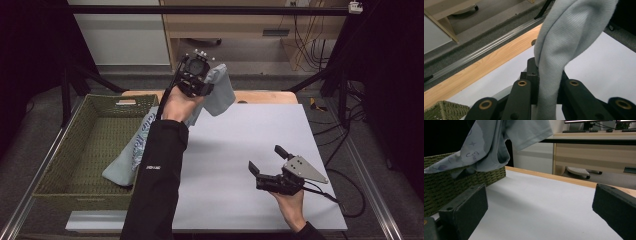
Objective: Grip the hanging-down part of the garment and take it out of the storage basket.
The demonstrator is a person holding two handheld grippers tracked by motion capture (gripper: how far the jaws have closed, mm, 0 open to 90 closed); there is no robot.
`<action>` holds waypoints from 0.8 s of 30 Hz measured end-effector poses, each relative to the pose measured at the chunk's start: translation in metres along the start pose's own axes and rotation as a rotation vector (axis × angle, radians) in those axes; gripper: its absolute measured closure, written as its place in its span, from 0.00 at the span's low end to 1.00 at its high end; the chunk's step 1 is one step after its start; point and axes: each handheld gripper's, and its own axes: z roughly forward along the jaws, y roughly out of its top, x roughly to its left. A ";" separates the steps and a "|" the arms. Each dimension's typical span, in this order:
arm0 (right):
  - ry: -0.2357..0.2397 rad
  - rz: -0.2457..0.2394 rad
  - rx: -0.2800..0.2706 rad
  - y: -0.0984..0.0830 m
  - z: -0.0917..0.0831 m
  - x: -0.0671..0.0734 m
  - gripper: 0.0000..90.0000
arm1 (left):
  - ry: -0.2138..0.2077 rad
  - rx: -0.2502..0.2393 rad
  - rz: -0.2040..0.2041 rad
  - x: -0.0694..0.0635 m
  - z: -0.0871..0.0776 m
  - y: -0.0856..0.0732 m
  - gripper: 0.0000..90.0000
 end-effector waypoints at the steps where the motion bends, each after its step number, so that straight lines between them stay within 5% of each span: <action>1: 0.000 0.001 -0.002 0.000 0.000 0.000 0.01 | 0.003 -0.005 0.000 0.000 0.000 0.000 0.89; 24: 0.014 0.008 -0.007 0.011 0.005 0.002 0.01 | 0.001 0.003 0.000 0.003 0.003 0.002 0.89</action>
